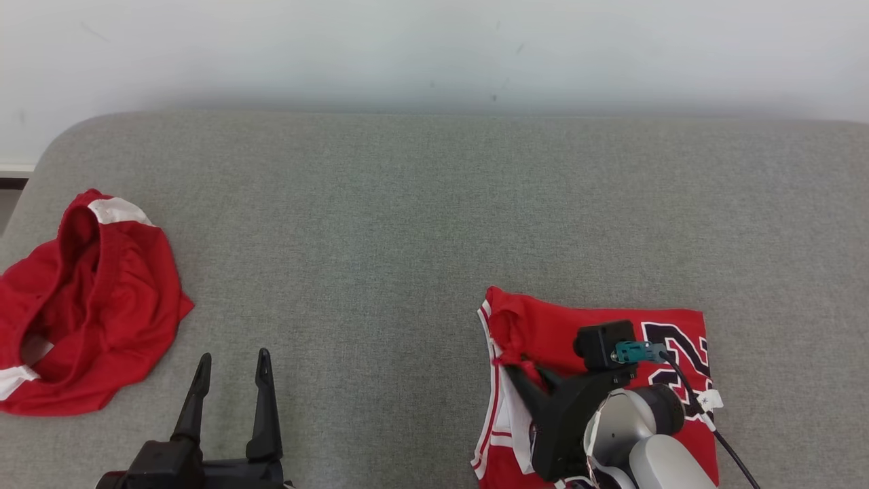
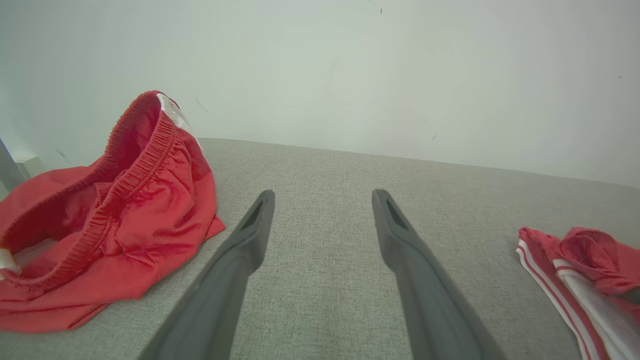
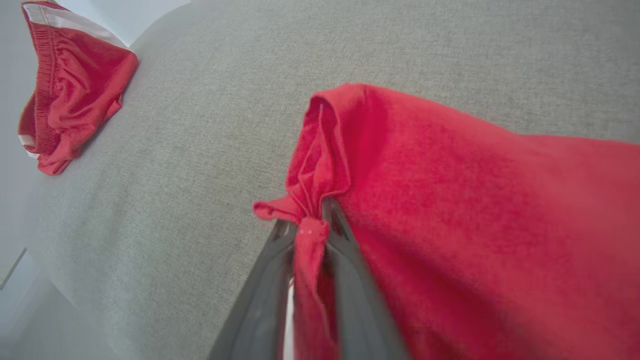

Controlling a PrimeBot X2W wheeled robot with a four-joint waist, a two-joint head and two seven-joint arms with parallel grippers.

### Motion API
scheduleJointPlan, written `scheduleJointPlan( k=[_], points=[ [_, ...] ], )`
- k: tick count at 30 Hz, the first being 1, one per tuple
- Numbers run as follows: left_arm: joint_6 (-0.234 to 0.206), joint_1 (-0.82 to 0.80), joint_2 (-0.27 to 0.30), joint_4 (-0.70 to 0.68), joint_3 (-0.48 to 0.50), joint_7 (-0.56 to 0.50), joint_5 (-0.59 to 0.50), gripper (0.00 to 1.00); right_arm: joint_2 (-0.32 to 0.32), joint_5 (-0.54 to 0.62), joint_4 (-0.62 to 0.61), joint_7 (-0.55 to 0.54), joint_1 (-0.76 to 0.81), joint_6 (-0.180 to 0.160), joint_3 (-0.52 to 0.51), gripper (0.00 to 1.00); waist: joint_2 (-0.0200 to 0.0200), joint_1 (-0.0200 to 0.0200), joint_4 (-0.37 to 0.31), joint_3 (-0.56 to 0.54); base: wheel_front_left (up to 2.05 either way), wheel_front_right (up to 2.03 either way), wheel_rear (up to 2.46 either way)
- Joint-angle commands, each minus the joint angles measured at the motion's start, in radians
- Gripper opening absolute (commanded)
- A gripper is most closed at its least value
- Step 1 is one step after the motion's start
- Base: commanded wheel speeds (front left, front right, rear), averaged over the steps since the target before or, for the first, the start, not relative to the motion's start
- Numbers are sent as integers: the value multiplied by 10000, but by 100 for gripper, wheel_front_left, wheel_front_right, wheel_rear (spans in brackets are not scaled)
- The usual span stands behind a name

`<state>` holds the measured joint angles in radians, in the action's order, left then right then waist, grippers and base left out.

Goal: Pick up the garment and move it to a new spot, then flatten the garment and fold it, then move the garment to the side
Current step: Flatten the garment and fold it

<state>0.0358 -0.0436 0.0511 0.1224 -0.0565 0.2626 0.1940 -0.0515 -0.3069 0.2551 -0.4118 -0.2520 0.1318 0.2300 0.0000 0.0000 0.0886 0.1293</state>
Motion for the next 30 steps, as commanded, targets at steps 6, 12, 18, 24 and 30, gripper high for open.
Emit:
scheduleJointPlan(
  k=[6,12,18,24,30],
  points=[
    [-55,60,-12,13,39,31,134,100,16,-1286,-280,83,136,-25,495,100,0,0,5,-60,0,0,0],
    [-66,138,-12,-18,130,31,120,100,11,-1533,-1685,108,489,-25,-47,100,0,0,-170,-101,0,0,0],
    [-71,210,-13,-51,106,31,123,100,21,-68,-3353,563,1224,-25,-2694,100,0,0,-331,-229,0,0,0],
    [-60,294,-11,-23,22,31,152,100,30,1695,-3756,1695,2088,-25,-4897,100,0,0,-494,-416,0,0,0],
    [-57,399,-10,-14,36,29,112,100,25,2137,-3016,3094,2586,-25,-5176,100,0,0,-614,-562,0,0,0]
  ],
)
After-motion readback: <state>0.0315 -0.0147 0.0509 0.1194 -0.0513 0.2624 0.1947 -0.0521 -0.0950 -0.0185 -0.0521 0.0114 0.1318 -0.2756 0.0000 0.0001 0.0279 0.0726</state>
